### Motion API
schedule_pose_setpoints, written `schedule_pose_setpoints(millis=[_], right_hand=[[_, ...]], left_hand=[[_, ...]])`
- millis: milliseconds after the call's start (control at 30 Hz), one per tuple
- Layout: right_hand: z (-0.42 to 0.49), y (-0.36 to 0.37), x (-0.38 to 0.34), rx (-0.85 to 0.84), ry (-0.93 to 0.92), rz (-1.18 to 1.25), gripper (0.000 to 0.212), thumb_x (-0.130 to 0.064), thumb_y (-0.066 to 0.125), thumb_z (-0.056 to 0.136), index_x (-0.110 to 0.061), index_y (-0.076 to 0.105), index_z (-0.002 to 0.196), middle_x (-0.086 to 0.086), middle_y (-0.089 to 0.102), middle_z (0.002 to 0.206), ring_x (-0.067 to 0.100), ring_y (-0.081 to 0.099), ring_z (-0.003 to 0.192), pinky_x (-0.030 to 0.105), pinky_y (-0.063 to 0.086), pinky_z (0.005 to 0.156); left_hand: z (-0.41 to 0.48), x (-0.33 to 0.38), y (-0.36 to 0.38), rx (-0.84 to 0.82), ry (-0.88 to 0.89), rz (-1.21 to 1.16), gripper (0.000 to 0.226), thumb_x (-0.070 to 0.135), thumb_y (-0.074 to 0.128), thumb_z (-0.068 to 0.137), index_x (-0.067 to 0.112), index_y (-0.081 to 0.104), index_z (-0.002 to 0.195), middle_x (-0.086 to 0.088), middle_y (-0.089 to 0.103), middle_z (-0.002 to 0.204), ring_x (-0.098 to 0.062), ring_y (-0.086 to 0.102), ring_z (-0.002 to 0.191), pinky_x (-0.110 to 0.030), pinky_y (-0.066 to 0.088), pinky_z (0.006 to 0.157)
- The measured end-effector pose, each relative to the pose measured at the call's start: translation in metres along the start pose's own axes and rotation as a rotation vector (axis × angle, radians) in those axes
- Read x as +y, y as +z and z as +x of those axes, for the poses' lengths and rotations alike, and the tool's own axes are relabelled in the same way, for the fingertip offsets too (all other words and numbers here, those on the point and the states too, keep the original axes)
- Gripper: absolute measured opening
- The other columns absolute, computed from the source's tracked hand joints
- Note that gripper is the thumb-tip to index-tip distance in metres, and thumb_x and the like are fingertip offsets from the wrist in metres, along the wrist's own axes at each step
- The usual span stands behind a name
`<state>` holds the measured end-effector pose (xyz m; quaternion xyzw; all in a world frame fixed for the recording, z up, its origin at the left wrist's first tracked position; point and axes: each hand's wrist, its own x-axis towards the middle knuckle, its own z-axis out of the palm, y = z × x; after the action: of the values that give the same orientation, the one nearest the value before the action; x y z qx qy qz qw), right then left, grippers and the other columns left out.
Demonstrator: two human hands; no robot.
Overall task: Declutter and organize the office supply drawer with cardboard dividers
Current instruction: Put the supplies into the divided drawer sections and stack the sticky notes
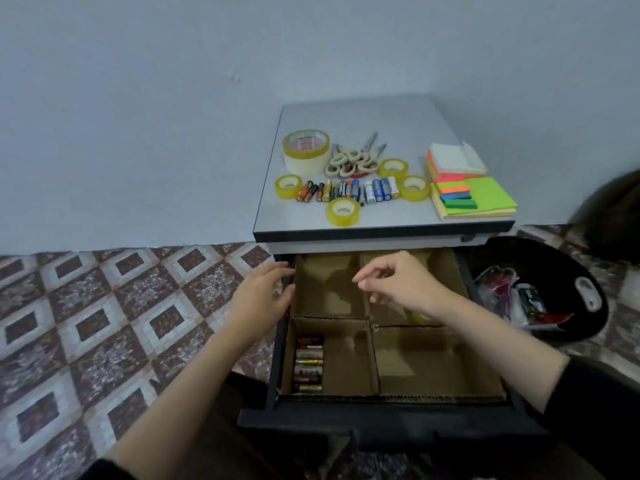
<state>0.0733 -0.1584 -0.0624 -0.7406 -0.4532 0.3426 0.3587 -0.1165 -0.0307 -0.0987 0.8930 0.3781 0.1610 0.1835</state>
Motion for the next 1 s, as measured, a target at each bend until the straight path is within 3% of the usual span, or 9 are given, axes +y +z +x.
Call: schedule_pose_setpoints(millis=[100, 200, 267, 400, 500, 633, 733, 867, 1000], right_hand=[[0.017, -0.03, -0.013, 0.072, -0.06, -0.098, 0.007, -0.01, 0.066, 0.085, -0.013, 0.071, 0.089, -0.001, 0.066, 0.074, 0.012, 0.061, 0.065, 0.017, 0.05, 0.06], [0.037, -0.06, -0.023, 0.143, -0.107, -0.184, 0.008, -0.009, 0.069, 0.081, -0.016, 0.069, 0.084, -0.007, 0.062, 0.071, 0.008, 0.056, 0.063, 0.018, 0.045, 0.059], [0.05, -0.078, -0.028, 0.179, -0.121, -0.269, 0.007, -0.009, 0.07, 0.08, -0.015, 0.07, 0.084, -0.006, 0.063, 0.076, 0.005, 0.055, 0.065, 0.016, 0.042, 0.063], [0.077, -0.107, -0.029, 0.265, -0.067, -0.54, 0.013, -0.012, 0.068, 0.079, -0.014, 0.075, 0.09, 0.003, 0.071, 0.093, 0.019, 0.063, 0.09, 0.027, 0.048, 0.08], [0.096, -0.12, -0.026, 0.307, -0.028, -0.664, 0.017, -0.012, 0.063, 0.079, -0.019, 0.074, 0.089, 0.002, 0.071, 0.096, 0.022, 0.062, 0.094, 0.027, 0.046, 0.074], [0.117, -0.131, -0.025, 0.2, -0.014, -0.77, 0.032, -0.015, 0.063, 0.079, -0.023, 0.067, 0.11, 0.005, 0.065, 0.106, 0.022, 0.057, 0.099, 0.024, 0.035, 0.07], [0.128, -0.13, -0.025, 0.083, -0.028, -0.834, 0.046, -0.027, 0.067, 0.082, -0.025, 0.057, 0.126, 0.006, 0.061, 0.116, 0.023, 0.053, 0.108, 0.026, 0.036, 0.074], [0.141, -0.123, -0.023, 0.019, -0.025, -0.958, 0.066, -0.037, 0.07, 0.078, -0.025, 0.044, 0.137, 0.007, 0.052, 0.132, 0.026, 0.046, 0.122, 0.033, 0.04, 0.094], [0.148, -0.121, -0.023, 0.02, -0.04, -0.96, 0.066, -0.032, 0.074, 0.074, -0.025, 0.045, 0.133, 0.006, 0.053, 0.13, 0.025, 0.048, 0.117, 0.03, 0.039, 0.086]], left_hand=[[0.025, 0.012, -0.018, 0.056, 0.055, 0.018, 0.027, 0.02, 0.058, 0.09, 0.014, 0.064, 0.115, -0.001, 0.063, 0.111, -0.013, 0.055, 0.101, -0.019, 0.039, 0.087], [0.056, 0.019, -0.036, 0.055, 0.077, 0.046, 0.024, 0.022, 0.059, 0.089, 0.015, 0.066, 0.111, 0.0, 0.065, 0.105, -0.01, 0.057, 0.091, -0.023, 0.046, 0.084], [0.078, 0.021, -0.047, 0.055, 0.105, 0.114, 0.025, 0.024, 0.06, 0.089, 0.017, 0.066, 0.112, 0.0, 0.065, 0.107, -0.012, 0.057, 0.094, -0.025, 0.045, 0.084], [0.122, 0.023, -0.062, -0.01, 0.155, 0.287, 0.03, 0.019, 0.057, 0.091, 0.017, 0.06, 0.121, -0.003, 0.059, 0.123, -0.02, 0.049, 0.113, -0.031, 0.037, 0.094], [0.149, 0.022, -0.061, -0.088, 0.177, 0.335, 0.039, 0.015, 0.056, 0.091, 0.019, 0.053, 0.13, 0.0, 0.051, 0.135, -0.021, 0.039, 0.124, -0.032, 0.033, 0.102], [0.171, 0.025, -0.052, -0.193, 0.227, 0.461, 0.054, 0.019, 0.058, 0.09, 0.022, 0.038, 0.14, 0.006, 0.036, 0.147, -0.018, 0.025, 0.137, -0.036, 0.027, 0.111], [0.183, 0.028, -0.048, -0.285, 0.256, 0.625, 0.064, 0.019, 0.057, 0.091, 0.022, 0.025, 0.146, 0.006, 0.027, 0.152, -0.018, 0.016, 0.142, -0.04, 0.022, 0.114], [0.189, 0.03, -0.046, -0.325, 0.271, 0.66, 0.065, 0.011, 0.055, 0.09, 0.028, 0.026, 0.145, 0.003, 0.035, 0.148, -0.02, 0.022, 0.139, -0.042, 0.024, 0.112], [0.19, 0.03, -0.046, -0.313, 0.245, 0.585, 0.064, 0.013, 0.058, 0.089, 0.032, 0.03, 0.143, -0.002, 0.046, 0.14, -0.022, 0.035, 0.129, -0.04, 0.035, 0.104]])
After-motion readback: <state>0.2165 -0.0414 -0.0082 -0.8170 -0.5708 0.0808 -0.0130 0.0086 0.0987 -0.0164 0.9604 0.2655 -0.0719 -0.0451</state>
